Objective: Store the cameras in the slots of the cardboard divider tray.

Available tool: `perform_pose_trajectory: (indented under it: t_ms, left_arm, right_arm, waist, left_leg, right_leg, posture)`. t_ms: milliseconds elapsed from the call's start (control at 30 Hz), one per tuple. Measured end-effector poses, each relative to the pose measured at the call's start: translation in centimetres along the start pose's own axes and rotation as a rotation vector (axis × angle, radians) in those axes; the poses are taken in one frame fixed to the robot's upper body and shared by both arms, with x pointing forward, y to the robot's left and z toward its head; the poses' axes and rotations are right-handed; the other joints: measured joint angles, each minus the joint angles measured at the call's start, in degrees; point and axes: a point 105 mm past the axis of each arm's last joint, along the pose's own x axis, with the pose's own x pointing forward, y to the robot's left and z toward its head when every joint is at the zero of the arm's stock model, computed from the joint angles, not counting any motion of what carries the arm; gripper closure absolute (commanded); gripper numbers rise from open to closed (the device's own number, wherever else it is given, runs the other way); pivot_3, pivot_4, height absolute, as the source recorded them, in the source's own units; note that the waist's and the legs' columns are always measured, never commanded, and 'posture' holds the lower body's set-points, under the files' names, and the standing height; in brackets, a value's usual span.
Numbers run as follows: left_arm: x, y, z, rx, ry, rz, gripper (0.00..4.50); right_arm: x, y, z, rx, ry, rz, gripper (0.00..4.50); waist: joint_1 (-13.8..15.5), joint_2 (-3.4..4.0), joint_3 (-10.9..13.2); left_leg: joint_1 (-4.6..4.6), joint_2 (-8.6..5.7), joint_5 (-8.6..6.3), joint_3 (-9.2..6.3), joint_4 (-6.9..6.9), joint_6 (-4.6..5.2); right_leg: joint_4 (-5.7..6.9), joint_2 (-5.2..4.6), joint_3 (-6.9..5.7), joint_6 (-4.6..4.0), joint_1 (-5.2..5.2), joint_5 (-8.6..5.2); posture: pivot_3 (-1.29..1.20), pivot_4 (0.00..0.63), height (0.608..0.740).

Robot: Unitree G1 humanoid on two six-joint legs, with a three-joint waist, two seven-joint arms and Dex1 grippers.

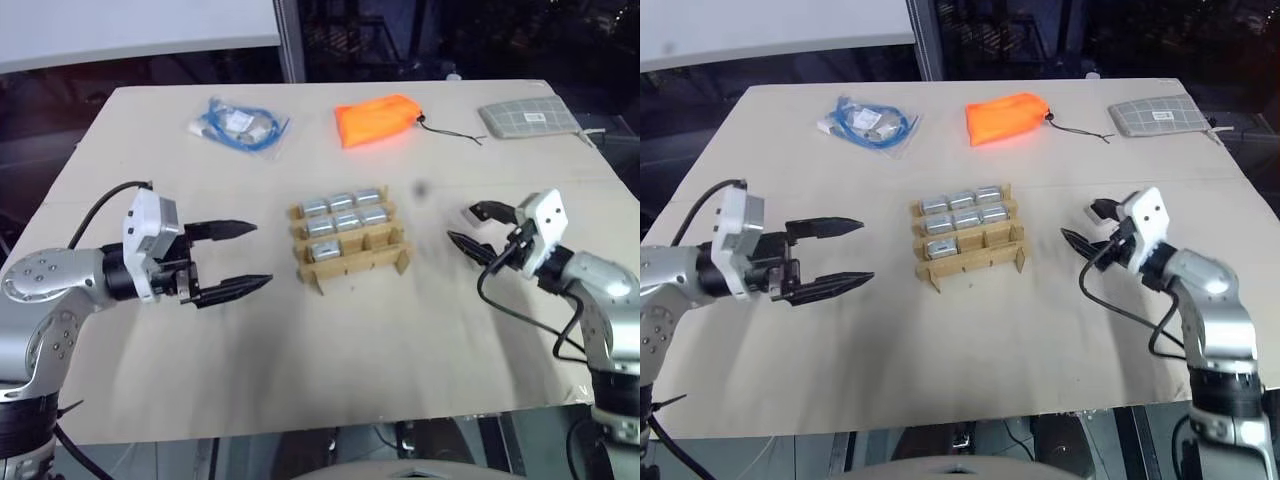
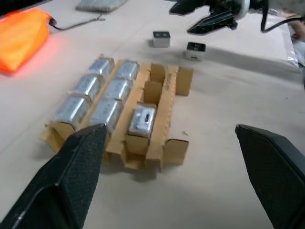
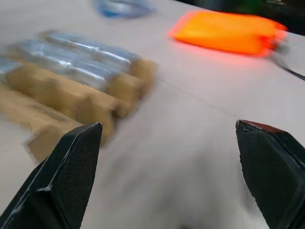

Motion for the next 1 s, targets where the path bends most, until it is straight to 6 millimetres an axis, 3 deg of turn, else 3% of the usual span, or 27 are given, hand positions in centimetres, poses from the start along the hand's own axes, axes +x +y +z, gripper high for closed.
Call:
perform_pose_trajectory:
  t_ms: [133,233,567,667,800,1000]
  left_arm:
    - [0.8,0.2,0.1,0.011,0.001,-0.050,0.00]
    - [1.2,0.4,0.2,0.011,-0.003,-0.076,0.00]
    - [1.4,0.6,0.2,0.019,0.004,-0.103,0.00]
    - [1.4,0.5,0.2,0.017,0.005,-0.103,0.00]
    - [1.4,0.4,-0.2,0.002,0.009,-0.097,0.00]
    - [2.1,0.1,0.0,-0.034,-0.049,-0.088,0.00]
  right_arm:
    - [-2.2,0.9,-3.7,0.101,0.084,-0.210,0.07]
    - [-2.5,1.8,-5.5,0.144,0.127,-0.306,0.07]
    - [-0.9,1.5,-6.2,0.141,0.109,-0.400,0.07]
    - [-0.8,1.6,-6.5,0.169,0.107,-0.397,0.69]
    - [-1.0,1.3,-6.7,0.165,0.108,-0.400,2.68]
    - [-0.9,1.2,-6.6,0.122,0.108,-0.358,2.68]
  waist:
    - [0.0,0.00,0.0]
    - [-0.5,0.00,0.0]
    - [-0.2,-0.01,0.0]
    - [-0.2,-0.01,0.0]
    - [-0.2,-0.01,0.0]
    - [-0.2,-0.01,0.0]
  left_leg:
    - [-0.01,0.01,0.00,0.00,0.01,-0.01]
    - [0.06,0.01,0.00,0.02,0.09,0.00]
    - [0.13,0.01,0.00,0.00,0.21,0.00]
    - [0.14,0.01,0.00,0.00,0.22,0.00]
    - [0.14,0.02,0.00,0.00,0.22,0.01]
    - [0.14,0.02,-0.01,-0.01,0.30,0.02]
  right_leg:
    - [0.03,0.02,0.00,0.00,-0.02,0.00]
    - [0.16,0.04,0.16,0.01,-0.02,-0.01]
    - [0.44,0.04,0.20,0.00,-0.02,-0.02]
    - [0.45,0.04,0.20,0.00,-0.02,-0.02]
    - [0.46,0.04,0.21,0.00,-0.02,-0.02]
    - [0.50,0.04,0.22,0.00,-0.02,-0.02]
  posture:
    - [0.00,0.150,0.740]
    - [0.00,0.150,0.740]
    - [0.00,0.150,0.740]
    - [0.00,0.150,0.740]
    - [0.00,0.150,0.740]
    - [0.00,0.150,0.740]
